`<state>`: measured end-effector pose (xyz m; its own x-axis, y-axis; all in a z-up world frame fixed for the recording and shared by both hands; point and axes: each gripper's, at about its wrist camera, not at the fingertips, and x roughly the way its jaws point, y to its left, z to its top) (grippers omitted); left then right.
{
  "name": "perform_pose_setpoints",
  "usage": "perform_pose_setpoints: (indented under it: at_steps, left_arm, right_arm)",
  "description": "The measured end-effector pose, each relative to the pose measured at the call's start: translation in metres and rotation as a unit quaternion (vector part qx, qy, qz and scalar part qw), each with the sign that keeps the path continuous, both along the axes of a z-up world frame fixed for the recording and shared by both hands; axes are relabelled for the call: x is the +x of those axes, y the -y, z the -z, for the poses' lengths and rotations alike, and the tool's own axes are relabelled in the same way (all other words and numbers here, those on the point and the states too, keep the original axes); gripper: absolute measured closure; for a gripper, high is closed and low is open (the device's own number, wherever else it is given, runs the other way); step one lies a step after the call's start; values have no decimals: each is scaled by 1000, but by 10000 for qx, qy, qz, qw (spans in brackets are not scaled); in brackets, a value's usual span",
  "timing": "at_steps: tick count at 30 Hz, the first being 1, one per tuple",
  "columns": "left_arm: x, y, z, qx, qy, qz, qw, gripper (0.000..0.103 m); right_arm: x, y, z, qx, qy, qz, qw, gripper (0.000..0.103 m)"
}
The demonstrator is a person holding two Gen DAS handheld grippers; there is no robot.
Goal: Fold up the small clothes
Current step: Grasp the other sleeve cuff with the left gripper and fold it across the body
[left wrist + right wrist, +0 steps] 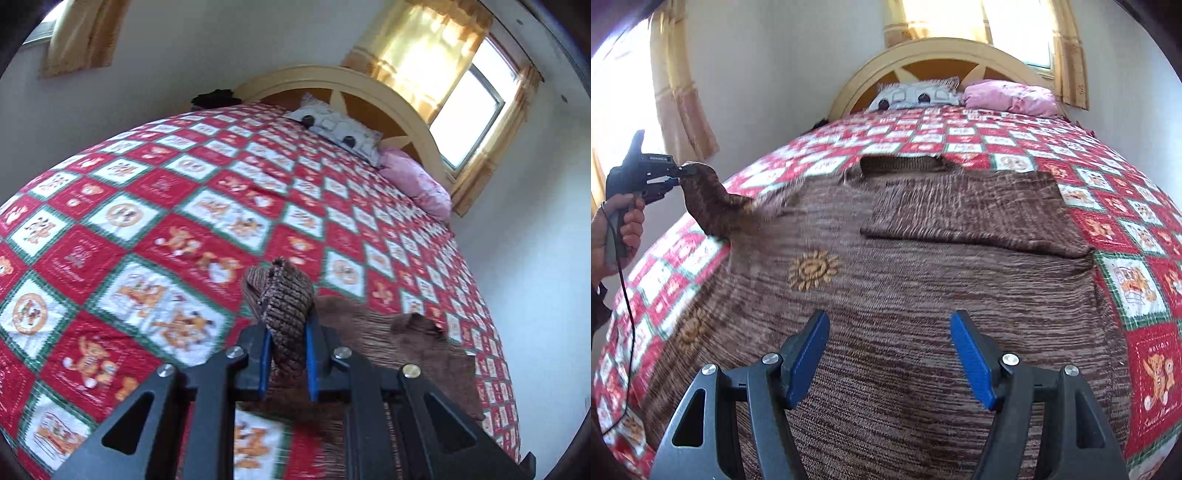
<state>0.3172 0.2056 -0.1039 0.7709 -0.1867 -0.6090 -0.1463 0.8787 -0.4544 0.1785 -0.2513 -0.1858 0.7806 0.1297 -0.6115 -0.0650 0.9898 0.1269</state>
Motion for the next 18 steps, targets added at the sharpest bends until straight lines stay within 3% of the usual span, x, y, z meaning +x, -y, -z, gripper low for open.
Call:
perform_pose_setpoints:
  at_steps: [8,18]
  left_arm:
    - [10,71,-21,77,145,485,9987,87]
    - [27,147,-7,64,-82,925,9957,87]
  right_arm:
    - [-3,15,3,434,22,58,9990,34]
    - [-6,11,5,351,44,10,9994,34]
